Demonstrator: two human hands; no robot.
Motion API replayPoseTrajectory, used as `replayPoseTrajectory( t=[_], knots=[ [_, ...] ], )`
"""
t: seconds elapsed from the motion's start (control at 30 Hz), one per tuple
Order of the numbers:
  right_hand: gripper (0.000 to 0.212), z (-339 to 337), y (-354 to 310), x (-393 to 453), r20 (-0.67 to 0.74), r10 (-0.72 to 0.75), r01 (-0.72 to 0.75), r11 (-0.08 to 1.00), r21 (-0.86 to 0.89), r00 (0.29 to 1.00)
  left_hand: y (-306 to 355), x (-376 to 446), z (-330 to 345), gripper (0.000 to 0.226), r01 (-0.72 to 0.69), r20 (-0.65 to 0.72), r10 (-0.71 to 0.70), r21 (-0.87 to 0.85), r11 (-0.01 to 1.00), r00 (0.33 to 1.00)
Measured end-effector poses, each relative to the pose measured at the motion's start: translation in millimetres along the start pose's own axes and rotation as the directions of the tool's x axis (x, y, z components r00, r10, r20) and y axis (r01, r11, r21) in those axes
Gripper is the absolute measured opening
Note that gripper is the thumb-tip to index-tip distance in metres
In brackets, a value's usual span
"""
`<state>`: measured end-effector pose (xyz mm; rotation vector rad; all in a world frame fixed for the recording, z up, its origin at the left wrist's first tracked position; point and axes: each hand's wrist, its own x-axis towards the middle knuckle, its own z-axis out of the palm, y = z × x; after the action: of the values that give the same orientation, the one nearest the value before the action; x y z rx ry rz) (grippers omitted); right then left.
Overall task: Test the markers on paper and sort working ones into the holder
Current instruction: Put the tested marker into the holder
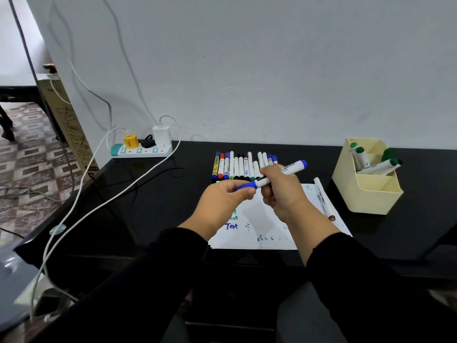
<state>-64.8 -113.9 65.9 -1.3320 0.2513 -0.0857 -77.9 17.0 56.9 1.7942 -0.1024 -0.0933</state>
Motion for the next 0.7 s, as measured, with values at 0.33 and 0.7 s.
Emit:
replayPoseTrajectory(
  t=[0.33, 0.7],
  knots=[
    [0.017, 3.3, 13.4, 0.1, -0.119, 0.099, -0.08, 0.986, 0.149, 0.988, 4.6, 3.4, 5.9, 0.022, -0.02, 0.003, 0.02, 0.209, 0.978, 1.0],
    [0.026, -3.0, 8.9, 11.8, -0.118, 0.093, -0.086, 0.994, 0.069, 0.989, -6.3, 26.0, -5.0, 0.043, -0.071, 0.117, 0.04, 0.271, 0.96, 0.992]
  ],
)
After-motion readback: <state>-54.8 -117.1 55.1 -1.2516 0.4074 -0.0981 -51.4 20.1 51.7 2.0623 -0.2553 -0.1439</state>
